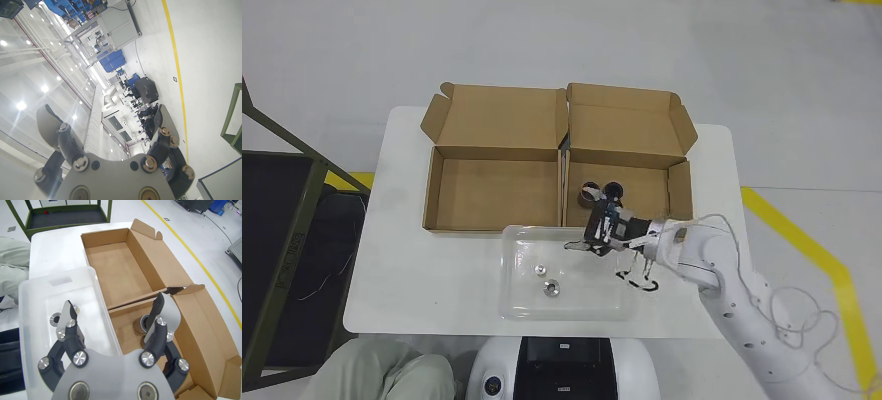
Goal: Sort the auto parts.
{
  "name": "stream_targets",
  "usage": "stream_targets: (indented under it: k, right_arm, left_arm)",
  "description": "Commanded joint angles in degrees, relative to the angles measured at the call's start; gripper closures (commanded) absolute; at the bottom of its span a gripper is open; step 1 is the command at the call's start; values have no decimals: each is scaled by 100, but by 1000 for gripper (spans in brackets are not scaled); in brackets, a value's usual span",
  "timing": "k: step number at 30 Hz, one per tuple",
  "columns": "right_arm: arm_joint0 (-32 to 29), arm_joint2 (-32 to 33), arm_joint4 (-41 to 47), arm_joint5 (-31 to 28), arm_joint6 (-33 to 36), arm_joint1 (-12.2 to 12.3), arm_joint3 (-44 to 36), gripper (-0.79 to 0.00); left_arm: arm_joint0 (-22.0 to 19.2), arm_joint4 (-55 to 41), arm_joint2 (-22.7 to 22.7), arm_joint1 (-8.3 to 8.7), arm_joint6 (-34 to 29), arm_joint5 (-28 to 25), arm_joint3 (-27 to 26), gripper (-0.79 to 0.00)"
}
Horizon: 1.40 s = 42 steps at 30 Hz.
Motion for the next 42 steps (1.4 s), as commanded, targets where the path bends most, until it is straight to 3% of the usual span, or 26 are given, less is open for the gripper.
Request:
stream_targets:
  k: [1,6,15,25,31,42]
  right_arm:
    - [29,-103,-72,-166,4,0,-22,-745]
    - [117,-380,-75,-667,112,-2,54,-751]
    - [306,-740,-4,-1023,434,-20,251,-742]
    - [480,-1041,-154,-1195,722,-30,590,-699]
    - [564,-1152,-164,-1226,775,-36,811,-727]
    - [656,-1338,-90,-1302,831,-42,1200,-610]
  left_arm:
    - [0,0,0,0,0,0,0,-785]
    - [0,0,0,0,0,0,0,-785]
    - [0,0,0,0,0,0,0,-785]
    - [0,0,0,0,0,0,0,-785]
    - [0,0,0,0,0,0,0,-785]
    - [0,0,0,0,0,0,0,-785]
